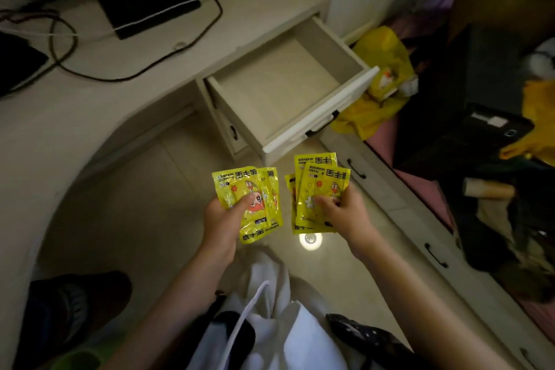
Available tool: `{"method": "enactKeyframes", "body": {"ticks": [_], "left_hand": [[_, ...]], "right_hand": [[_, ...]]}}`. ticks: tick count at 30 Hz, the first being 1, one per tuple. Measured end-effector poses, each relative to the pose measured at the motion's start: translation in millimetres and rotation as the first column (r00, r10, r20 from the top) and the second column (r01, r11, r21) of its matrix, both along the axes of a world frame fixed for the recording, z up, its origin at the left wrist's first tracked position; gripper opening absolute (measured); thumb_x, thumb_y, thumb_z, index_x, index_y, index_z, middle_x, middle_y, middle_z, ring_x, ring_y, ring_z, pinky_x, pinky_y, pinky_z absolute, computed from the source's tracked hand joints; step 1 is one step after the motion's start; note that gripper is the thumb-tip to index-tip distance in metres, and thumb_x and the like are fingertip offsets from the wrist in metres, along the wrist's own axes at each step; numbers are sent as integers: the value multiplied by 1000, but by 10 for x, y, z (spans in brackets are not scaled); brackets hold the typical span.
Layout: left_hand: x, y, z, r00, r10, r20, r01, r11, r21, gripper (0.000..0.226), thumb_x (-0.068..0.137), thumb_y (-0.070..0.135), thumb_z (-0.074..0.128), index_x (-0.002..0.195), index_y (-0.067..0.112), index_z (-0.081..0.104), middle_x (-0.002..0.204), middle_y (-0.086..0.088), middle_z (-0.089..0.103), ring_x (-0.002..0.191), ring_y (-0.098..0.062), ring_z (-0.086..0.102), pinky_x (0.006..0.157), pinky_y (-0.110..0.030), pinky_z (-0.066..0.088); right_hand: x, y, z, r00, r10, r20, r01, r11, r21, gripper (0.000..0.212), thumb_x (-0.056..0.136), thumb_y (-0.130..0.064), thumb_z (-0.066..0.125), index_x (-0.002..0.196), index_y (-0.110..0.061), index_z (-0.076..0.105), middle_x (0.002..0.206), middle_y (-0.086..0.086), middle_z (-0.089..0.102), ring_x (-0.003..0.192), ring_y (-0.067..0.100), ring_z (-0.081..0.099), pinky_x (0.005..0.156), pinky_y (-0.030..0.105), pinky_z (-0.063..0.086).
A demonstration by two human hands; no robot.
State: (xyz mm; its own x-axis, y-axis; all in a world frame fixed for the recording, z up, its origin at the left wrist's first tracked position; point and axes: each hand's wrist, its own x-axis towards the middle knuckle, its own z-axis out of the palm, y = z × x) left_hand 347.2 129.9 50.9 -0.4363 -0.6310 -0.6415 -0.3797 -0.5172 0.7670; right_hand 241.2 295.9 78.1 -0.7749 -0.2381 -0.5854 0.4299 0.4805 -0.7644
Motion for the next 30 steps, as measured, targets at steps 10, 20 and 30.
{"method": "enactKeyframes", "body": {"ticks": [10,20,30], "left_hand": [[-1414,-139,-43,997,-66,-33,67,997,26,17,74,11,78,86,17,68,87,-5,73,76,-20,71,68,-35,57],[-2528,-588,-77,999,-48,-19,49,998,25,15,77,8,75,84,18,67,70,5,74,64,-11,71,52,-26,55],[-3041,-770,-215,982,145,118,-142,989,-33,15,75,16,77,85,19,68,85,-2,72,79,-21,69,76,-38,56]], "right_hand": [[-1183,7,43,995,-76,-58,79,995,60,30,82,-16,65,109,-16,52,106,18,64,97,35,64,87,53,53],[-2403,-485,70,998,-8,-69,15,995,95,38,81,-21,66,117,-17,54,100,3,66,92,22,64,90,48,53],[-3389,-914,-120,975,220,-2,-219,971,99,44,83,-21,69,123,-19,50,115,3,66,102,22,65,90,49,54]]}}
